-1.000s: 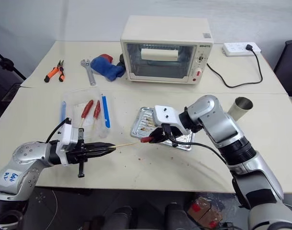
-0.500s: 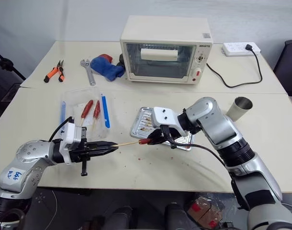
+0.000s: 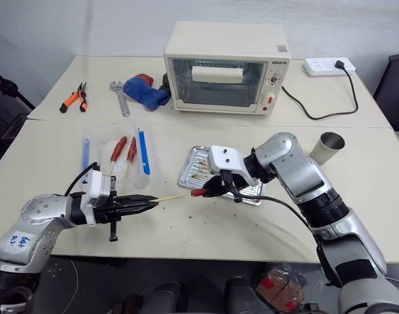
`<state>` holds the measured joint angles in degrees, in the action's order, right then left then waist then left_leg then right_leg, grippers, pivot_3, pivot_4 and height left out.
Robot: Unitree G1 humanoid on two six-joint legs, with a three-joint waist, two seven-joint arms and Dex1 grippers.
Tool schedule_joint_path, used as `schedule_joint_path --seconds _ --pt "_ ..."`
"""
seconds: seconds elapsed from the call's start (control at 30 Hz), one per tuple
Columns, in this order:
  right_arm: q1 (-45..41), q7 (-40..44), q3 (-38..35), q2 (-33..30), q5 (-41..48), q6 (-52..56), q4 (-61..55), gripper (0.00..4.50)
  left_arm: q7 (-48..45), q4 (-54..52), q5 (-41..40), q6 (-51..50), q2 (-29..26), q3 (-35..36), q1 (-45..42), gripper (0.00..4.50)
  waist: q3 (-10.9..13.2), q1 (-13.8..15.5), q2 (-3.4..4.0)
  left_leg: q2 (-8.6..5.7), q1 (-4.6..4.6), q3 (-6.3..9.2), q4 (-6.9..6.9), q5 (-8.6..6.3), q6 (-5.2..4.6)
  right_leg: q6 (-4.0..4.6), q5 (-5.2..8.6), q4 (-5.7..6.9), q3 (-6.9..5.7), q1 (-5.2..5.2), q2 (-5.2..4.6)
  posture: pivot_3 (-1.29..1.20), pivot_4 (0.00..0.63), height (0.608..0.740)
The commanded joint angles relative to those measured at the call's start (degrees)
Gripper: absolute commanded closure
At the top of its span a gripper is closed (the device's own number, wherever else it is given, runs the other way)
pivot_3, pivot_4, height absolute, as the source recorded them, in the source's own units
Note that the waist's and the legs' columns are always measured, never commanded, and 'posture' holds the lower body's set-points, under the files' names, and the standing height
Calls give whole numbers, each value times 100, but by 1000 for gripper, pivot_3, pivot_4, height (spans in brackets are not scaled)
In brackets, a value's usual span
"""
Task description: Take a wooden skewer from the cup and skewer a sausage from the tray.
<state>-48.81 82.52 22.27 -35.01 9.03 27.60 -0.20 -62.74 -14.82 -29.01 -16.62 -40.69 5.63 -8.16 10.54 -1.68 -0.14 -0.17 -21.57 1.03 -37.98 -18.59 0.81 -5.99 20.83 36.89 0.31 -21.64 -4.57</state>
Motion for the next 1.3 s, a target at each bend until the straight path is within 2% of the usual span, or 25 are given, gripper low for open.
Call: schedule_joint_path --seconds 0.03,0.97,1.3 --pt "-66 -14 -81 -33 87 11 -192 4175 -88 -3 -123 84 23 59 0 4500 0 1 0 0 0 0 0 0 0 0 0 0 0 0 0 0 150 740" --pt "-130 -52 29 104 69 69 -293 4175 62 133 105 142 173 -257 -254 4500 0 0 0 0 0 -1 -2 0 0 0 0 2 0 0 1 0 150 740" --pt "-246 -87 181 318 40 112 -394 4175 77 296 274 234 577 -703 -654 4500 0 6 0 -2 0 0 -6 0 0 0 0 6 -1 0 0 0 150 740"
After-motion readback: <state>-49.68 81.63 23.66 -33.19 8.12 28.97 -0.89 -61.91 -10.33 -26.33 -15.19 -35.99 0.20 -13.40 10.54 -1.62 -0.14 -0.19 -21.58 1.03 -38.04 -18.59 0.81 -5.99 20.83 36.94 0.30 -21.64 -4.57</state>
